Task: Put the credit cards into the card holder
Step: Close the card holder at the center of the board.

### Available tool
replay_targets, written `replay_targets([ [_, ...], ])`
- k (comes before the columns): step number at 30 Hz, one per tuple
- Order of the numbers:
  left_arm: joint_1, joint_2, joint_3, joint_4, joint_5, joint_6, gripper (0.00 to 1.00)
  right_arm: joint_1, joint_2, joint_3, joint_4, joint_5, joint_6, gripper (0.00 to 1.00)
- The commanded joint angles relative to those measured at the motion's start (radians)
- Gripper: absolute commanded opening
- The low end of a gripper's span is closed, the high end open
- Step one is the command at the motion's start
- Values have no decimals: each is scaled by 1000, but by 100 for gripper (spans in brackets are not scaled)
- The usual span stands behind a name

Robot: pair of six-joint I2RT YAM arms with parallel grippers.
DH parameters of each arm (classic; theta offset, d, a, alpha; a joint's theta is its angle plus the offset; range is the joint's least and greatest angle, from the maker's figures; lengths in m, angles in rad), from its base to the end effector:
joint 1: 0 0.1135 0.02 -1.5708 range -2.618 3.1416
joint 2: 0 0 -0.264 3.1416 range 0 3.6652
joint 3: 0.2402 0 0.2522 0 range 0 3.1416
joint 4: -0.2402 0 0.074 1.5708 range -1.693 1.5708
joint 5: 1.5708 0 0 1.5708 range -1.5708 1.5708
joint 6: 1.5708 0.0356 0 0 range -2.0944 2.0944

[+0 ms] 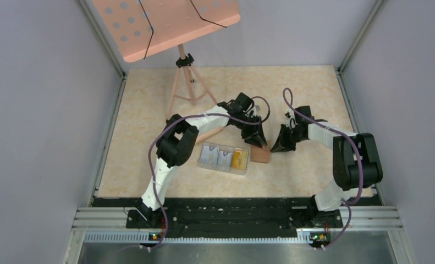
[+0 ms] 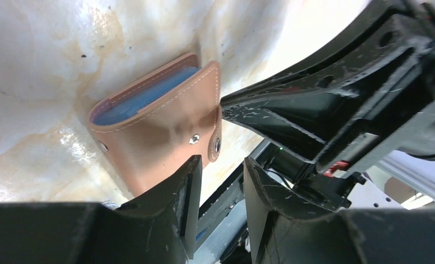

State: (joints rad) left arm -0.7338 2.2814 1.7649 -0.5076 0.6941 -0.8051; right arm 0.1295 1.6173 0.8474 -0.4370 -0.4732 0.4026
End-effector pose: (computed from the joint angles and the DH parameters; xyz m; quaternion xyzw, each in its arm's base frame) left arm 0.3468 -0.3434 0.1582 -0.0595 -0.9082 0.4119 0.0455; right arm 0.2830 0.0532 0.1510 0.0881 0.9530 0.2687 0.1091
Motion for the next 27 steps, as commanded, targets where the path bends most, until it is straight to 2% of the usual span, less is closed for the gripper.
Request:
replay_targets([
  [1, 5, -80, 5, 79, 21, -29, 40, 11, 2, 44, 22, -14, -9, 0],
  [6, 4, -65, 30, 26, 13, -9, 40, 11, 7, 47, 20, -15, -9, 0],
  [13, 1, -24, 129, -158, -99, 85, 40, 11, 13, 41, 19, -19, -15, 0],
  [27, -19, 58, 190, -193, -91, 98, 39, 12, 19, 33, 19, -24, -18, 0],
])
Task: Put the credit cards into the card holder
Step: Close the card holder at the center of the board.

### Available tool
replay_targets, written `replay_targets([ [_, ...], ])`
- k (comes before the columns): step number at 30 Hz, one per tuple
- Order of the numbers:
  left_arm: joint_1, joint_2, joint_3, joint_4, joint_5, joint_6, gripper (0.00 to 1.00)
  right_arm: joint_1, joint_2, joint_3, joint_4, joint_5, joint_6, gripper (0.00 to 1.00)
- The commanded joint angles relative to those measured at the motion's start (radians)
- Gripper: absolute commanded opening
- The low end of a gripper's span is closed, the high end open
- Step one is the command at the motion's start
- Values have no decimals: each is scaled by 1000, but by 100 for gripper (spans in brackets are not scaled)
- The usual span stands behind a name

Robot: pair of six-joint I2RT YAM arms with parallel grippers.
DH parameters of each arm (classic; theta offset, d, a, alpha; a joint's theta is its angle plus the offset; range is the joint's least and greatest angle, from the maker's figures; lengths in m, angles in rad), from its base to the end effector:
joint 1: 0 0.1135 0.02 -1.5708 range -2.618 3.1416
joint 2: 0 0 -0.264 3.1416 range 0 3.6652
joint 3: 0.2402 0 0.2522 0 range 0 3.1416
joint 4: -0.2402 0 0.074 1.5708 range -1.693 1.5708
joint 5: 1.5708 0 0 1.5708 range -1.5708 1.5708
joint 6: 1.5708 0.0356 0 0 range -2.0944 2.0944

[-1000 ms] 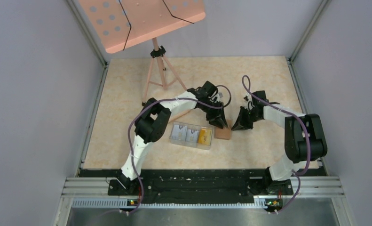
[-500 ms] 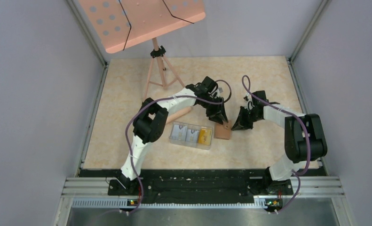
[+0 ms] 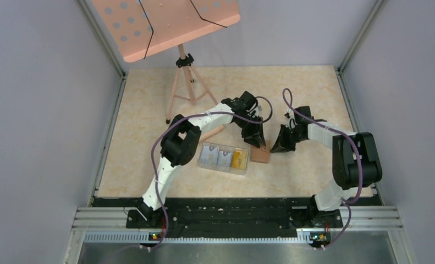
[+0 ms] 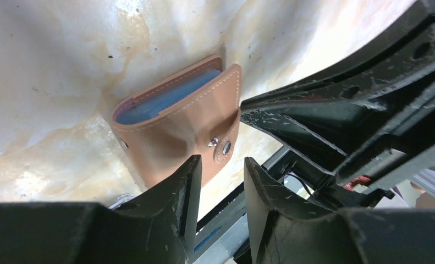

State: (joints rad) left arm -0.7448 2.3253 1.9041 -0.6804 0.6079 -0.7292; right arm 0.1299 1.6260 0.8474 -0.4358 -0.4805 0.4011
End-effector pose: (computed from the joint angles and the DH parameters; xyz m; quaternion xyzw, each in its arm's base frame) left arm 0.3506 -0.3509 0.1684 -0.0768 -0.9275 0.3646 0.0314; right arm 0.2834 0.0536 0.1488 0.0874 0.9528 0.2711 0.1047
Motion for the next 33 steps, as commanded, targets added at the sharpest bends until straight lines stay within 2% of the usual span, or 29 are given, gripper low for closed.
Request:
replay_targets([
  [1, -8, 19, 54, -21, -5, 23, 38, 10, 10, 33, 17, -18, -16, 0],
  [8, -11, 28, 55, -23, 2, 23, 21, 11, 9, 31, 19, -17, -16, 0],
  [14, -14, 30, 55, -24, 5, 24, 13, 10, 10, 31, 22, -20, -15, 0],
  [18, -14, 35, 56, -24, 7, 27, 0, 10, 6, 30, 22, -20, -15, 0],
  [28, -16, 30, 58, -47, -39, 53, 0, 11, -91, 38, -2, 38, -29, 0],
  [33, -18, 34, 61, -50, -45, 61, 0, 15, -114, 48, -7, 16, -41, 0],
])
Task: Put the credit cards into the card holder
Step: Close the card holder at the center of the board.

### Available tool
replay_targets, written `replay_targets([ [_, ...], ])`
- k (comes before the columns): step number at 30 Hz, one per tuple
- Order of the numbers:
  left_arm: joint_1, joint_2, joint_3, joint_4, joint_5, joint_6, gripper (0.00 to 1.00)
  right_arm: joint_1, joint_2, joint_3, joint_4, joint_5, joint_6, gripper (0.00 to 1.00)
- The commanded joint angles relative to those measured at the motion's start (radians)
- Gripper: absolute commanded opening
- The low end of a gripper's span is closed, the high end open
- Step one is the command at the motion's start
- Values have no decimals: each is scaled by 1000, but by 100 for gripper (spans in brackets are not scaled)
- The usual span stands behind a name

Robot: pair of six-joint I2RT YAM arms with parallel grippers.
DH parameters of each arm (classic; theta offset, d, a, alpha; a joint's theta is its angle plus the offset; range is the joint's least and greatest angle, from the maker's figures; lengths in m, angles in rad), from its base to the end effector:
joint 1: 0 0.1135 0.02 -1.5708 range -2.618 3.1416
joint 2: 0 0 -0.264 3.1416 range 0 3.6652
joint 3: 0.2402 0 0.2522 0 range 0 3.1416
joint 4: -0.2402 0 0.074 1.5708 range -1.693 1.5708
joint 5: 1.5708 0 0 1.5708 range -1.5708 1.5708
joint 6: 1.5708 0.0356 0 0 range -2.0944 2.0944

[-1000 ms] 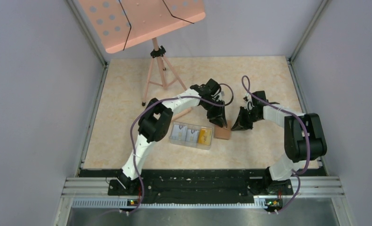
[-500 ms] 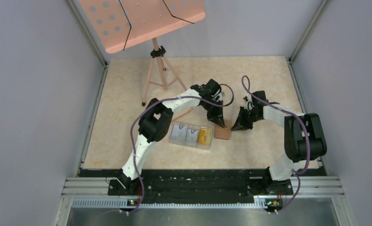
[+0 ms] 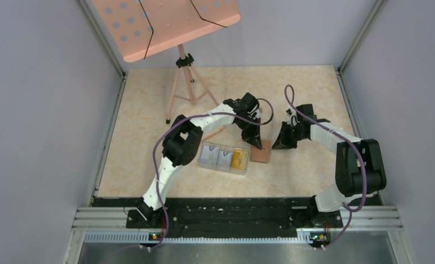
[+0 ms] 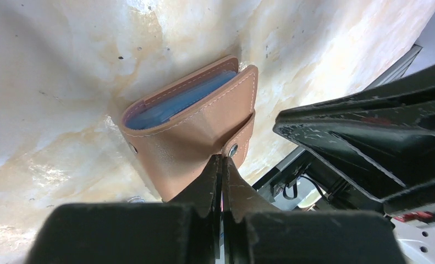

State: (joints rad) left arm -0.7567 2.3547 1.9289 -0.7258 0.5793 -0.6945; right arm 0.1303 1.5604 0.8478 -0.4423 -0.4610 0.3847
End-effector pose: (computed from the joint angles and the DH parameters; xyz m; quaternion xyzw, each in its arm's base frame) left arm 0.3476 -0.3550 0.1591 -0.0886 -0.9351 0.3413 0.0362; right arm 0.2801 0.0527 0.1659 0.0741 0.9509 0.2674 0.1374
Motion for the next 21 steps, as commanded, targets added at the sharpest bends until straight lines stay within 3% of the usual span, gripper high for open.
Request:
replay_targets([
  [1, -6, 5, 36, -3, -14, 26, 0, 19, -49, 50, 0, -10, -26, 0],
  [11, -7, 14, 38, -3, -28, 32, 0, 94, 16, 57, 64, -54, 10, 0],
  [21, -7, 24, 41, -15, -35, 40, 0, 120, 97, 65, 71, -2, 26, 0],
])
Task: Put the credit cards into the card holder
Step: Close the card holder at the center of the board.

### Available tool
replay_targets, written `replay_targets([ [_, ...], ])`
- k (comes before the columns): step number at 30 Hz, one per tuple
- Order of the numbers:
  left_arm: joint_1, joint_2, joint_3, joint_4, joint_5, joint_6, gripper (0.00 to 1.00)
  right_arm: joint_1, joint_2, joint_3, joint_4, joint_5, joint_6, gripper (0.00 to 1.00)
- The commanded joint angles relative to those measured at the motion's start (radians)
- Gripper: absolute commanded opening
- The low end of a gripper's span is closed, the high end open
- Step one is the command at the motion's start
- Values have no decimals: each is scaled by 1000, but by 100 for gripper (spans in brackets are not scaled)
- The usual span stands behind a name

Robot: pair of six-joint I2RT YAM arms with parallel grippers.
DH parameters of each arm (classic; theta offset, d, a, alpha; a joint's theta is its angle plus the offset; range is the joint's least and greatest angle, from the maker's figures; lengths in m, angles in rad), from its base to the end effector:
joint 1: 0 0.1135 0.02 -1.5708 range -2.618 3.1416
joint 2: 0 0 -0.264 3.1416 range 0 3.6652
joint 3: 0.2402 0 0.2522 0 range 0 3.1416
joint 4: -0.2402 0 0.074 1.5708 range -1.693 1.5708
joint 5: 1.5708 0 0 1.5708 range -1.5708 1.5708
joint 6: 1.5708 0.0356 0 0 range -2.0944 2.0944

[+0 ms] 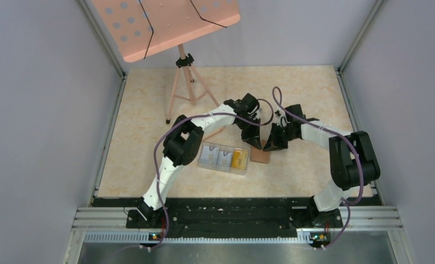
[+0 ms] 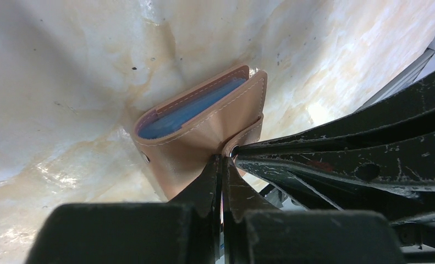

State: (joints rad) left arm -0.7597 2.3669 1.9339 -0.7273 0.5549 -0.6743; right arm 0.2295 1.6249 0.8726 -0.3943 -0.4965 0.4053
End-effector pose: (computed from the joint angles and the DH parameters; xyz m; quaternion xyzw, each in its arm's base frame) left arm 0.3480 -0.3564 0.1542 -0.0960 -0.9383 0.3309 0.0285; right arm 0.2858 0.0842 0.1576 0.0317 0.9485 0.2919 0.1189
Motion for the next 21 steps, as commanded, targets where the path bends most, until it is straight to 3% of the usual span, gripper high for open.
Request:
replay_targets([
  [1, -4, 14, 36, -13, -8, 19, 0, 22, 38, 41, 17, 46, 3, 0],
  [21, -39, 80, 69, -111, -43, 58, 0, 25, 144, 40, -168, 261, -16, 0],
])
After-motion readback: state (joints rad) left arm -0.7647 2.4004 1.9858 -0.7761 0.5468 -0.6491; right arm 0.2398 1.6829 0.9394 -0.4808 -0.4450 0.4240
